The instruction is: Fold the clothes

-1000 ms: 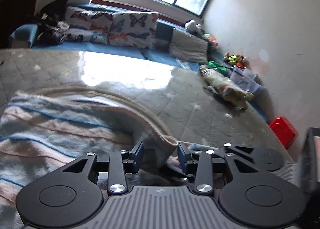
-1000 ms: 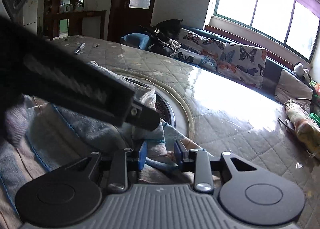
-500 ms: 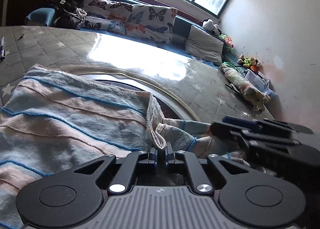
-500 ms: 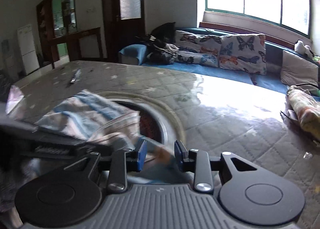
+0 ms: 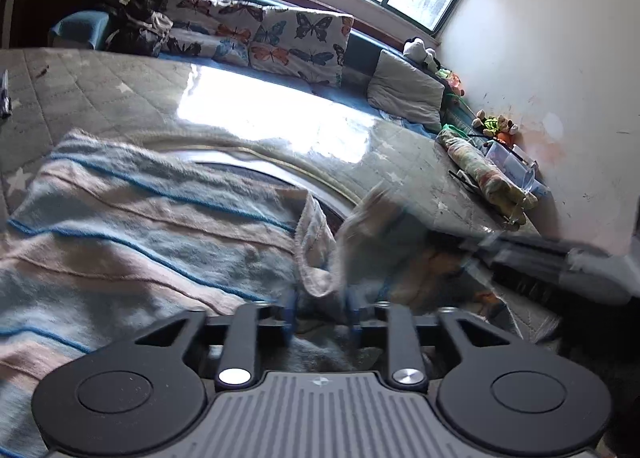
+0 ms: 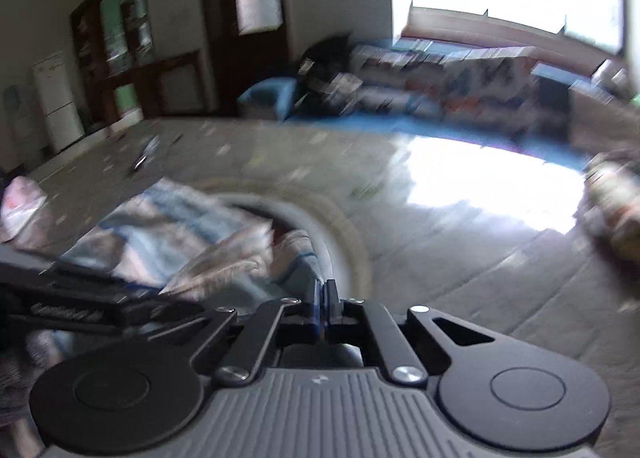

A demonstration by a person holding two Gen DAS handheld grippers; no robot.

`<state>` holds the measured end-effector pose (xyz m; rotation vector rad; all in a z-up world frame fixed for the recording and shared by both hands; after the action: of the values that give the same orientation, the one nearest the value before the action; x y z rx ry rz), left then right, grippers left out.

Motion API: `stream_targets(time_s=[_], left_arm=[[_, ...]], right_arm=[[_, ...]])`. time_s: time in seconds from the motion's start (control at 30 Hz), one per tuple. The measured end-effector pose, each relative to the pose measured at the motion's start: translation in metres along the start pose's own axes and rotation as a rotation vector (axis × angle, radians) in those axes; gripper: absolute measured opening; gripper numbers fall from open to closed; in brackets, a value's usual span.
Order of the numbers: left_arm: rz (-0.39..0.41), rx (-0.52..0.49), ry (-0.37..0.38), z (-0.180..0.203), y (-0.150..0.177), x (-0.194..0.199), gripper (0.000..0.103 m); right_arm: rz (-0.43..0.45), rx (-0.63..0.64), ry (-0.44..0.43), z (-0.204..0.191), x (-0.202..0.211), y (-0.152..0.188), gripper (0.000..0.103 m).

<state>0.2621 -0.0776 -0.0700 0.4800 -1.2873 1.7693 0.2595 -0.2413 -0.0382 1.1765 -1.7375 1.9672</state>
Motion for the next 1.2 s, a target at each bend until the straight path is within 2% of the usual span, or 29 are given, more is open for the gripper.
stream_targets(time_s=[0.07, 0.2, 0.23, 0.3, 0.43, 0.5, 0.57, 0.77, 0.83, 0.93, 1.03, 1.2], left_arm=[[0.012, -0.008, -0.024, -0.006, -0.002, 0.004, 0.043], [0.029, -0.002, -0.088, -0.025, -0.009, 0.010, 0.043], [0.032, -0.001, -0.108, -0.031, -0.011, 0.011, 0.043], [0.036, -0.001, -0.143, -0.042, -0.014, 0.013, 0.043], [0.042, 0.010, -0.199, -0.063, -0.021, 0.013, 0.043], [0.047, 0.012, -0.225, -0.071, -0.026, 0.012, 0.043], [0.050, 0.012, -0.253, -0.078, -0.031, 0.011, 0.043], [0.077, -0.012, -0.361, -0.101, -0.049, 0.006, 0.040], [0.088, -0.003, -0.395, -0.109, -0.054, 0.005, 0.035], [0.108, -0.012, -0.423, -0.112, -0.060, 0.003, 0.034], [0.130, -0.043, -0.485, -0.115, -0.066, -0.001, 0.034], [0.147, -0.058, -0.523, -0.120, -0.077, -0.008, 0.035]], right_arm=[[0.044, -0.058, 0.072, 0.020, 0.011, -0.007, 0.001], [0.011, -0.206, 0.210, 0.069, 0.011, -0.001, 0.004], [0.001, -0.242, 0.222, 0.079, 0.011, 0.002, 0.004], [-0.014, -0.273, 0.197, 0.087, 0.012, 0.006, 0.006], [-0.040, -0.203, 0.127, 0.071, 0.007, 0.008, 0.009], [-0.083, -0.178, 0.079, 0.060, -0.005, 0.010, 0.019], [-0.115, -0.171, 0.070, 0.056, -0.020, 0.011, 0.021], [-0.136, -0.101, 0.091, 0.046, -0.046, 0.004, 0.027], [-0.136, -0.088, 0.111, 0.048, -0.053, 0.001, 0.027], [-0.128, -0.099, 0.151, 0.058, -0.063, -0.010, 0.026], [-0.124, -0.116, 0.155, 0.067, -0.072, -0.019, 0.025], [-0.117, -0.144, 0.161, 0.081, -0.086, -0.033, 0.025]])
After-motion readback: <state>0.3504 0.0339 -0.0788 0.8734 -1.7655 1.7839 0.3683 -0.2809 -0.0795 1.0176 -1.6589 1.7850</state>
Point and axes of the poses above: each gripper's, at about its wrist camera, not at the fingertips, and x roughly against the way its jaws point, z to its right, y to its underside, the point moved 10 cm from there along -x, roughly the way its jaws point, and after that the axes turned 9 degrees about -z, right-handed, at the moved point
